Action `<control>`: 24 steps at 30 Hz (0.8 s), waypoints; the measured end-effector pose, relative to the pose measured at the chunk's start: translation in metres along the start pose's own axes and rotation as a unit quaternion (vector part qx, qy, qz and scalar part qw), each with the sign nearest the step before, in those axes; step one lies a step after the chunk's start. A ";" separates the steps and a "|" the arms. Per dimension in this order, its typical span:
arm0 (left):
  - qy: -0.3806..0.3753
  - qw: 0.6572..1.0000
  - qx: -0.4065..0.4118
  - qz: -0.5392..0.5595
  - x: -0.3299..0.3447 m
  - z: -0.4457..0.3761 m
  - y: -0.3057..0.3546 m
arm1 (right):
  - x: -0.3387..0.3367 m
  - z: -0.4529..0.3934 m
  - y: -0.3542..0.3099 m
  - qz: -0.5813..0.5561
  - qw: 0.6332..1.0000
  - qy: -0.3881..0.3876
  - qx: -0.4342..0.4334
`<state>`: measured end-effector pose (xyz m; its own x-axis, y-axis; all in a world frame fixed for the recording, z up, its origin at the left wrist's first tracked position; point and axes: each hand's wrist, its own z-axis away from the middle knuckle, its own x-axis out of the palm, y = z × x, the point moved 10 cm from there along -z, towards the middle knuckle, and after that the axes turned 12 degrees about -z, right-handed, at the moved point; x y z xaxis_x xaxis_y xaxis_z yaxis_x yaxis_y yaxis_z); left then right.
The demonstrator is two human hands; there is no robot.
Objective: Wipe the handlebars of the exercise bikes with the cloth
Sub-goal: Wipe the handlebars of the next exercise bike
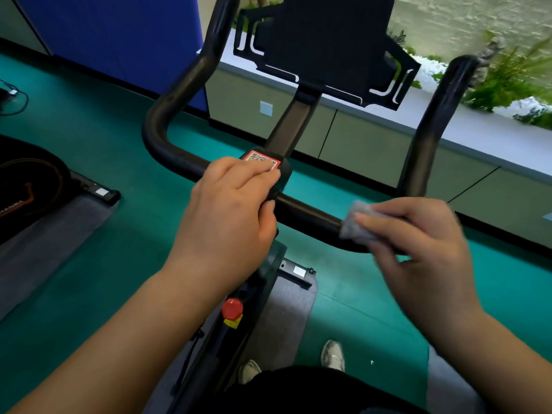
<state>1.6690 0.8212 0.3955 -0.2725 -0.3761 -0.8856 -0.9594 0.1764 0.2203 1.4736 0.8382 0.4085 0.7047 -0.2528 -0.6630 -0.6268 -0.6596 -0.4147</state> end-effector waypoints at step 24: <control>-0.099 0.992 0.072 -0.019 0.040 -0.028 0.095 | -0.036 -0.032 0.110 -0.093 0.982 0.056 0.155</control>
<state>1.5652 0.7978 0.3924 -0.2026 -0.2012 -0.9584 -0.9442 0.2996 0.1367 1.3896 0.7518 0.4067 0.8383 -0.2355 -0.4917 -0.5419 -0.4587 -0.7042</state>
